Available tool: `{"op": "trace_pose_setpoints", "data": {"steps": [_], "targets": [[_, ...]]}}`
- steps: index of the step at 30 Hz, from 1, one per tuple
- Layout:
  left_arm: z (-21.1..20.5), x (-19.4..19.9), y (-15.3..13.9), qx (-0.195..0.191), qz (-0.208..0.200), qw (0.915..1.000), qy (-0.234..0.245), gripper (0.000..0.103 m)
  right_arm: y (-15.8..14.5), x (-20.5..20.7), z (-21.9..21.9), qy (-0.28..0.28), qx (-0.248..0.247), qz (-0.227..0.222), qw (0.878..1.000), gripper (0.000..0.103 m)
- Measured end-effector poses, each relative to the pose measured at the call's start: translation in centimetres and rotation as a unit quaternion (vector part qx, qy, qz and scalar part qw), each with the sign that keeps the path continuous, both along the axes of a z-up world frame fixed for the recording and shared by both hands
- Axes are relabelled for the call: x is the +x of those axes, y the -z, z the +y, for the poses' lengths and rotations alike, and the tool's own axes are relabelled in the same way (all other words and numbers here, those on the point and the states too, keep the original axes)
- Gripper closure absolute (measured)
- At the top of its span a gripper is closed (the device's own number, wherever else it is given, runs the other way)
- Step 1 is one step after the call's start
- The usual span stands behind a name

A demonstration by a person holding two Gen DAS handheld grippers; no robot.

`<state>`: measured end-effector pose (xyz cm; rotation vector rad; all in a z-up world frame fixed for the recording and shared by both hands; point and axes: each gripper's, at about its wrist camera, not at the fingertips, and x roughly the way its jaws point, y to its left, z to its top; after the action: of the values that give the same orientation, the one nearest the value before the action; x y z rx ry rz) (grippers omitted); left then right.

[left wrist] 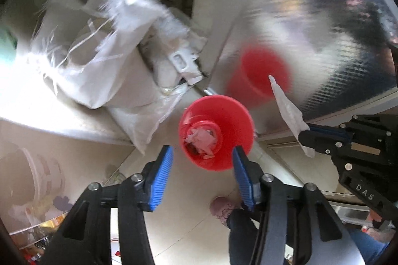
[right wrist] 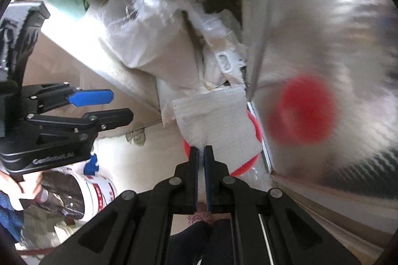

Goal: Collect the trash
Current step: 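Open the left tool over the red bin while the right tool releases the wipe, then raise both tools back up to the counter by the sink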

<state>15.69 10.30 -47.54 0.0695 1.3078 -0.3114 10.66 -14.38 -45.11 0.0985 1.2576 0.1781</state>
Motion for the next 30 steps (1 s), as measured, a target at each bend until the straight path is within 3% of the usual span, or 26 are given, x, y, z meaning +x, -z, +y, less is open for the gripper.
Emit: {"op": "trace_pose_setpoints", "data": {"steps": [5,7,10,11,12,14,18,22,24,30], "targets": [[1.7,-0.4,2.5,-0.014,0.017,0.9993,-0.029,0.054,2.3,0.7,1.4,-0.036,-0.01,0.011,0.999,0.098],[2.0,-0.7,3.3,-0.01,0.018,0.9992,-0.034,0.045,3.1,0.9,1.6,-0.042,-0.013,0.012,0.999,0.098],[2.3,-0.8,4.4,-0.012,0.02,0.999,-0.038,0.041,4.2,1.3,1.7,-0.047,-0.016,0.019,0.999,0.093],[2.3,-0.9,4.6,-0.012,0.02,0.999,-0.039,0.04,4.6,1.4,1.8,-0.049,-0.019,0.023,0.998,0.082],[2.3,-0.9,4.9,-0.011,0.02,0.9989,-0.039,0.036,5.0,1.5,1.8,-0.049,-0.024,0.028,0.998,0.064],[2.4,-1.1,5.2,-0.012,0.019,0.9989,-0.042,0.034,5.2,1.6,1.8,-0.045,-0.031,0.025,0.998,0.049],[2.4,-1.5,4.8,-0.014,0.012,0.9986,-0.05,0.033,4.5,1.7,1.7,-0.05,-0.029,0.025,0.998,0.044],[2.4,-2.1,2.2,-0.017,0.006,0.9984,-0.054,0.031,2.5,1.3,2.1,-0.051,-0.039,0.01,0.998,0.041],[2.4,-2.5,0.4,-0.014,-0.002,0.9985,-0.052,0.025,0.9,1.0,2.2,-0.051,-0.038,0.0,0.998,0.037],[2.7,-3.5,-7.7,-0.007,-0.024,0.9984,-0.051,0.024,-6.3,-0.3,2.6,-0.046,-0.035,-0.033,0.998,0.031]]}}
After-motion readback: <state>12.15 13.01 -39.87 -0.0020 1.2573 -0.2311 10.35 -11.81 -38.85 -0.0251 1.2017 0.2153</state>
